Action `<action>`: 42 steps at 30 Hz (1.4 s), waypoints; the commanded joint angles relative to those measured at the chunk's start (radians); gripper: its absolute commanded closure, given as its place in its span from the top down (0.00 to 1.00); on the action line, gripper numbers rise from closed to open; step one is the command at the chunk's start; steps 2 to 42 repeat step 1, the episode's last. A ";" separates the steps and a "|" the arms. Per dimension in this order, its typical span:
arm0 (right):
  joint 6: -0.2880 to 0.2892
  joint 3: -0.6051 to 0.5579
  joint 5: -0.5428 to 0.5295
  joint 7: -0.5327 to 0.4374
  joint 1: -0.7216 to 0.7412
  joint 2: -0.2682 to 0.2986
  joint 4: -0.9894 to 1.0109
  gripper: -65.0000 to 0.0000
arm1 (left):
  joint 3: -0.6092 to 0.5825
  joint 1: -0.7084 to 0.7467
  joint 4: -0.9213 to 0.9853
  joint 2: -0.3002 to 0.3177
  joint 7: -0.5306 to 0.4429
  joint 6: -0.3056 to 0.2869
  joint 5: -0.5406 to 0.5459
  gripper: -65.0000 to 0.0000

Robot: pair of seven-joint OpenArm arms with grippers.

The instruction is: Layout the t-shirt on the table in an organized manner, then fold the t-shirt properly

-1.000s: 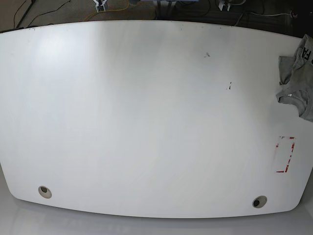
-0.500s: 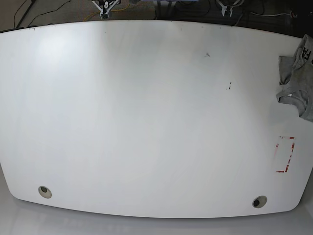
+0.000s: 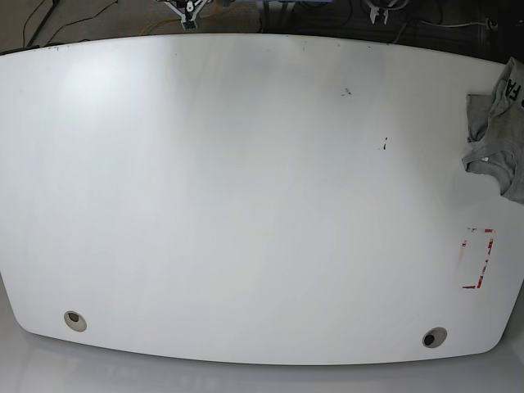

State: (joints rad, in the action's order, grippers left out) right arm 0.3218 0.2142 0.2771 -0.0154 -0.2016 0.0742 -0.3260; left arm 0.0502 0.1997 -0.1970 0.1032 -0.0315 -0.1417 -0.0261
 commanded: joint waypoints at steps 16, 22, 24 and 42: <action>0.004 0.001 0.004 -0.002 -0.006 0.005 -0.003 0.20 | -0.002 0.004 -0.003 0.005 -0.005 0.000 -0.001 0.07; 0.004 0.001 0.004 -0.002 -0.006 0.005 -0.003 0.20 | -0.002 0.004 -0.003 0.005 -0.005 0.000 -0.001 0.07; 0.004 0.001 0.004 -0.002 -0.006 0.005 -0.003 0.20 | -0.002 0.004 -0.003 0.005 -0.005 0.000 -0.001 0.07; 0.004 0.001 0.004 -0.002 -0.006 0.005 -0.003 0.20 | -0.002 0.004 -0.003 0.005 -0.005 0.000 -0.001 0.07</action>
